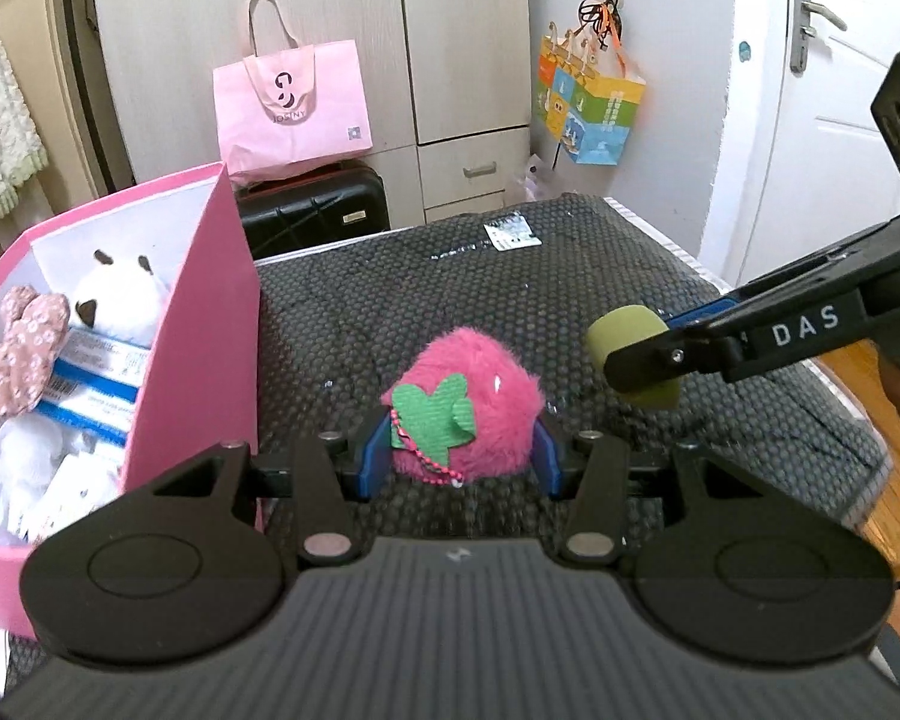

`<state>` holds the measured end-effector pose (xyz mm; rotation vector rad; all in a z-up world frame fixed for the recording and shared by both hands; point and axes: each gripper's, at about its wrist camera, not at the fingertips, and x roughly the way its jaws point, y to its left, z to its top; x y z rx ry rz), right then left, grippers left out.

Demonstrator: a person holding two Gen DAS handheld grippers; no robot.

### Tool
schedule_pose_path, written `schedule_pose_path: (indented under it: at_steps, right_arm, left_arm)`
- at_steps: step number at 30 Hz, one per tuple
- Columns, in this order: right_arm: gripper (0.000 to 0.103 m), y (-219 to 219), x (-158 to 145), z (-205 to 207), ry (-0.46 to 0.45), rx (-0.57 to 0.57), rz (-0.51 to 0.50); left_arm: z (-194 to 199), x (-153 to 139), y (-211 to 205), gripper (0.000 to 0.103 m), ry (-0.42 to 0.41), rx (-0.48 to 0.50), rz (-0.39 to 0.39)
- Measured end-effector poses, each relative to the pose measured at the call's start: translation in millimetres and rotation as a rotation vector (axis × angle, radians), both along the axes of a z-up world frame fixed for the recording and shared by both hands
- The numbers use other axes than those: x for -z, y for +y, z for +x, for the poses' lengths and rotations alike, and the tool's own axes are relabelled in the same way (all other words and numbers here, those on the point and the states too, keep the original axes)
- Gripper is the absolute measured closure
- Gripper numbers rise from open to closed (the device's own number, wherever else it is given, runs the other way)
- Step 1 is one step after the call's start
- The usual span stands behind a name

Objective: Organize soft objects
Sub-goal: 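Lift and carry the strawberry plush and green sponge over the pink box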

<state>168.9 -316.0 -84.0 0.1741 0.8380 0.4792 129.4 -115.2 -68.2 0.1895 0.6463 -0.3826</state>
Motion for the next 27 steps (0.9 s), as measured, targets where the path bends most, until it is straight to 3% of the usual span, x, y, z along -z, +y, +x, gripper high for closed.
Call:
schedule_pose_path:
  at_steps: [7, 16, 27]
  right_arm:
    - [0.059, 18, -4, -34, -0.008, -0.051, -0.027]
    - [0.059, 45, -16, -61, 0.071, -0.163, 0.028]
    - [0.059, 91, -44, -74, 0.051, -0.279, 0.017]
  left_arm:
    - [-24, -8, 17, 0.057, 0.011, 0.033, -0.018]
    - [-36, -13, 59, 0.057, 0.151, 0.068, -0.094]
    - [-53, -36, 125, 0.057, 0.268, 0.11, -0.133]
